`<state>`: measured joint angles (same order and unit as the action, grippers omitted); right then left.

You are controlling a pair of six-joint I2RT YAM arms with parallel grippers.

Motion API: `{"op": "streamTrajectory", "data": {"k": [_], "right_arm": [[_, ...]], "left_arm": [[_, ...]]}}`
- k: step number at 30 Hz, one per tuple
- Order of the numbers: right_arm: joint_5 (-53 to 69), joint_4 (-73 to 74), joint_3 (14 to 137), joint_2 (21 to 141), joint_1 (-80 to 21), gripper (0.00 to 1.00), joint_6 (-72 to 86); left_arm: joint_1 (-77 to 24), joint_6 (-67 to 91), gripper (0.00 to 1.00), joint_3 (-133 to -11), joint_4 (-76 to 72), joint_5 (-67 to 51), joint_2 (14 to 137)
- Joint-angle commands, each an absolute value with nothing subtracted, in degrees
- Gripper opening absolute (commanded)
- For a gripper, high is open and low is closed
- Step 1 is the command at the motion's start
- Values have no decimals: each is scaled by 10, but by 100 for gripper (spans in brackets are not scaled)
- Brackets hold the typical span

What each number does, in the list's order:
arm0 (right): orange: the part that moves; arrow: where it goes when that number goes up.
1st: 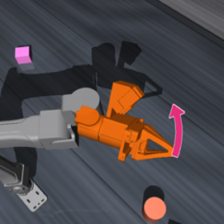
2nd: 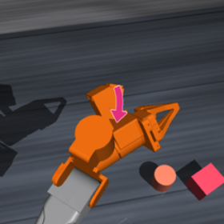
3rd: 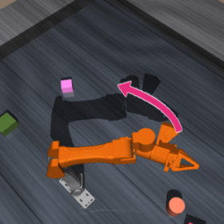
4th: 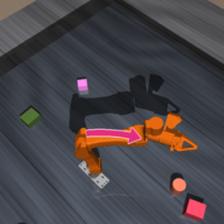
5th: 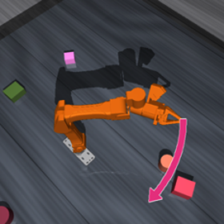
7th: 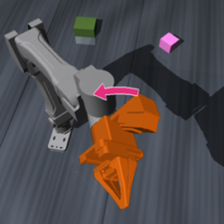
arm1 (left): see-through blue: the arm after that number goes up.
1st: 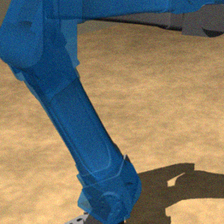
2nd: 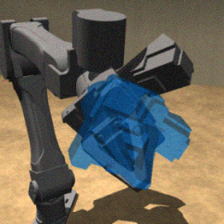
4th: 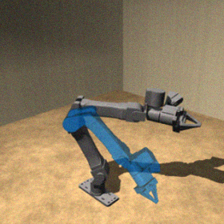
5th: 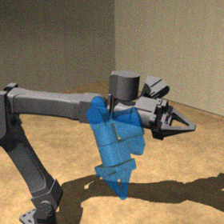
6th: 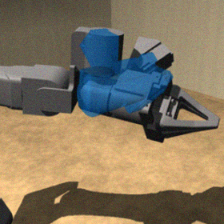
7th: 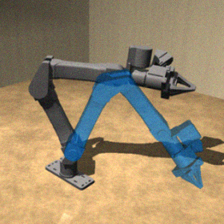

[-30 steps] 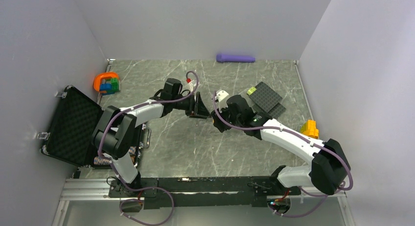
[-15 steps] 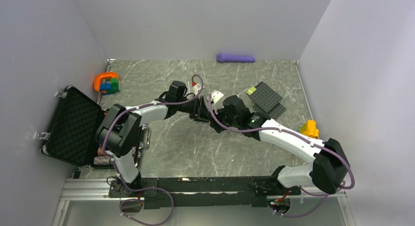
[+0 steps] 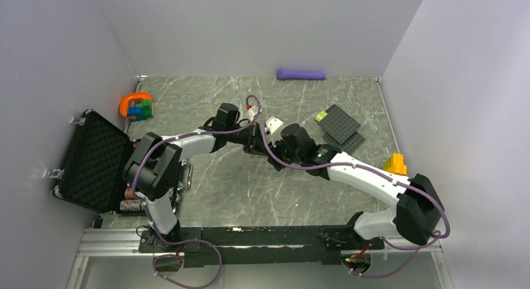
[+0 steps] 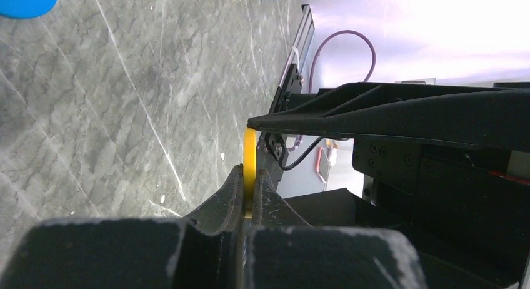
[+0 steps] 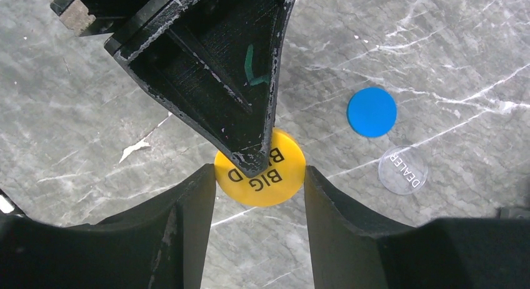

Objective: Pack up texas hold em set

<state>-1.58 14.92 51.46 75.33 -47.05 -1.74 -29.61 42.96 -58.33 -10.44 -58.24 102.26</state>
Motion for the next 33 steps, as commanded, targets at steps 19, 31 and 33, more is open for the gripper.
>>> {"op": "streamTrajectory", "data": {"k": [19, 31, 33], "right_arm": [[-34, 78, 495, 684, -439, 92, -1], [74, 12, 463, 663, -349, 92, 22], [87, 6, 458, 657, -337, 92, 20]], "left_arm": [[-70, 155, 0, -581, 149, -445, 868], [203, 100, 0, -460, 258, -421, 702], [258, 102, 0, -440, 270, -416, 685]]}}
